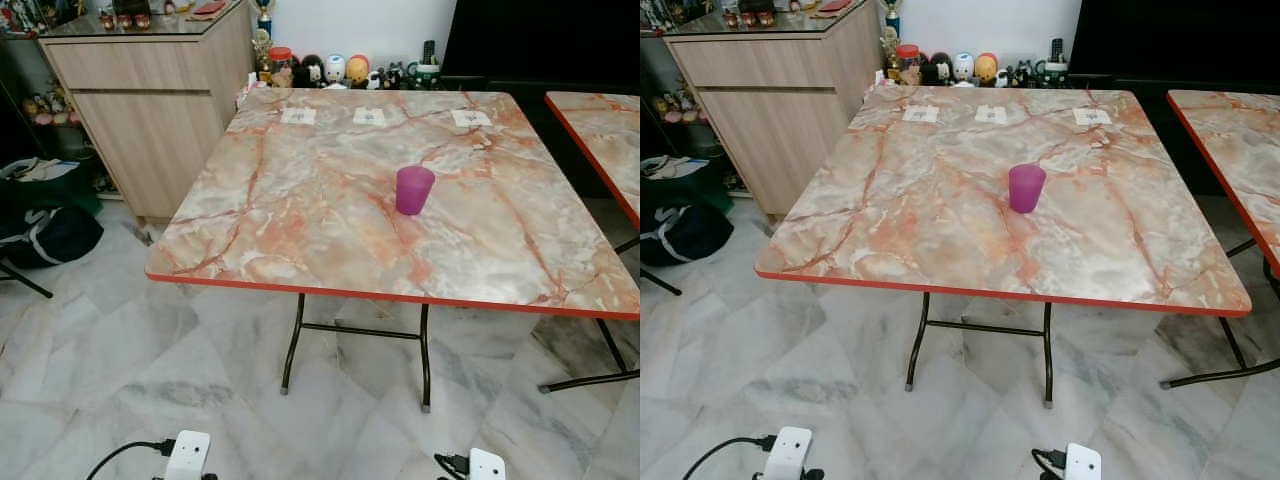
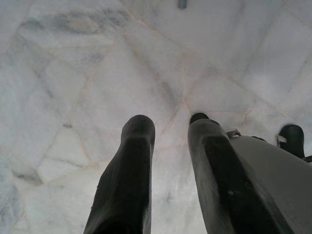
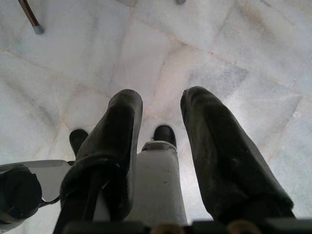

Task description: Setting the table

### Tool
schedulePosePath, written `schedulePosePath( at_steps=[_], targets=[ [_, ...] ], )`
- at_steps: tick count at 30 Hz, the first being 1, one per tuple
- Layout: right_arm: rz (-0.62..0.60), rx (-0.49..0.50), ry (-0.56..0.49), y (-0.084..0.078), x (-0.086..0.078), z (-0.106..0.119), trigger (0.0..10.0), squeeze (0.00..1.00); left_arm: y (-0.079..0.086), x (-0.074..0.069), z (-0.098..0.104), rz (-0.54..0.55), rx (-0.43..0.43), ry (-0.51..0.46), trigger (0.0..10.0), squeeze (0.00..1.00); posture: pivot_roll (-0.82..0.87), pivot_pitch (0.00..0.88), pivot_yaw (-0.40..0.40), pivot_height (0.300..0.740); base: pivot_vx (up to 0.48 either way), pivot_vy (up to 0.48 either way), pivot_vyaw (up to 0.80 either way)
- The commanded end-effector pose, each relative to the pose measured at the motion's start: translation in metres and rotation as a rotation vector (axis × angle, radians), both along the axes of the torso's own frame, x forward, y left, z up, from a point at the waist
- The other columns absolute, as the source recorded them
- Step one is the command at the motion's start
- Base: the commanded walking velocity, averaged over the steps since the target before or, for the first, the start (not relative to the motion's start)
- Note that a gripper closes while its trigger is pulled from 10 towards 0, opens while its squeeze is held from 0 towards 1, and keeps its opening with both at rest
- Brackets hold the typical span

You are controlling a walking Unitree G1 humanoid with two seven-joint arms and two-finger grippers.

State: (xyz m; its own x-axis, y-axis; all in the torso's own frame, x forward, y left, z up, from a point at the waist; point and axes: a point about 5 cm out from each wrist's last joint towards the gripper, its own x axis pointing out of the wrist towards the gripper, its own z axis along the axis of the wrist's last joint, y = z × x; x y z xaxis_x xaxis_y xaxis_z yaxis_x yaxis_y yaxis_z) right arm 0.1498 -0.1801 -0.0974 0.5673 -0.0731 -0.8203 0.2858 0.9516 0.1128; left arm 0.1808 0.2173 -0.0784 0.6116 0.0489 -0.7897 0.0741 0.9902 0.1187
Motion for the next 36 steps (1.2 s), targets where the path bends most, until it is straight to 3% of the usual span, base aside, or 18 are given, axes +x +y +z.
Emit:
schedulePosePath(
  at_steps=[1,28,36],
  targets=[
    [0.000,-0.007,-0.017,-0.0001,0.0035,0.0017,10.0,0.00,0.0017,-0.0054,-0.0024,0.003,0.003,0.021,10.0,0.00,0.02,0.000,0.006,0.740,0.000,0.000,0.00],
    [-0.007,0.026,0.012,-0.0015,-0.0042,-0.0016,10.0,0.00,0.0008,-0.0038,-0.0015,0.000,0.004,0.003,10.0,0.00,0.03,0.000,0.004,0.740,0.000,0.000,0.00],
    [-0.001,0.024,0.018,-0.0022,-0.0060,-0.0023,10.0,0.00,-0.0015,0.0024,0.0043,0.006,-0.027,-0.103,10.0,0.00,0.03,0.000,-0.001,0.740,0.000,0.000,0.00]
  ],
)
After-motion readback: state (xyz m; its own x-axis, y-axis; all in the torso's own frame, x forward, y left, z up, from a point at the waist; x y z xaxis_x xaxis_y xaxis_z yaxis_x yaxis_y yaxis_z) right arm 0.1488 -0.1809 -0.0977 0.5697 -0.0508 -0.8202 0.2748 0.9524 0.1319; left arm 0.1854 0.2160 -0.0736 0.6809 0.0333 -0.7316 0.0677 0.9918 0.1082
